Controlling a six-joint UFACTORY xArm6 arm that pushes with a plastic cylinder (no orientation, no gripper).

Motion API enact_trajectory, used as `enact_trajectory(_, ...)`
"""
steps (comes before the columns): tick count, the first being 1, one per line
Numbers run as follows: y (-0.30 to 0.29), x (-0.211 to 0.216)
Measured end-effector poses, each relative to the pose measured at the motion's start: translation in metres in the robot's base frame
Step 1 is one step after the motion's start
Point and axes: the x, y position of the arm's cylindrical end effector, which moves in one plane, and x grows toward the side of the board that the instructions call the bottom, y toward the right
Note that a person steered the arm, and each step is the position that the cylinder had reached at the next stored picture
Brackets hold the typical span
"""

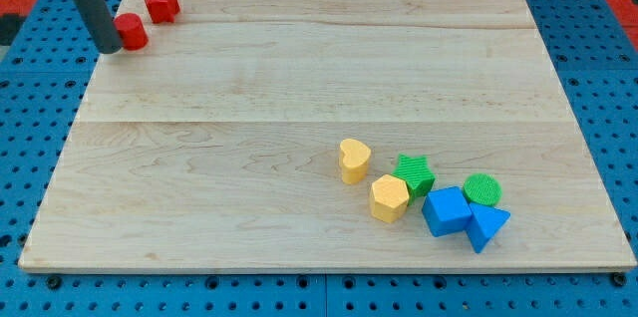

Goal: Point your arm at the right of the triangle

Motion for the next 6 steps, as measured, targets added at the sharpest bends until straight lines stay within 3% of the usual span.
enact_trajectory(1,0.005,-0.011)
enact_trajectory(2,0.006,0.039)
enact_trajectory(4,0.157,0.226)
enact_trajectory(5,0.257,0.277)
enact_trajectory(6,0.304,0.305)
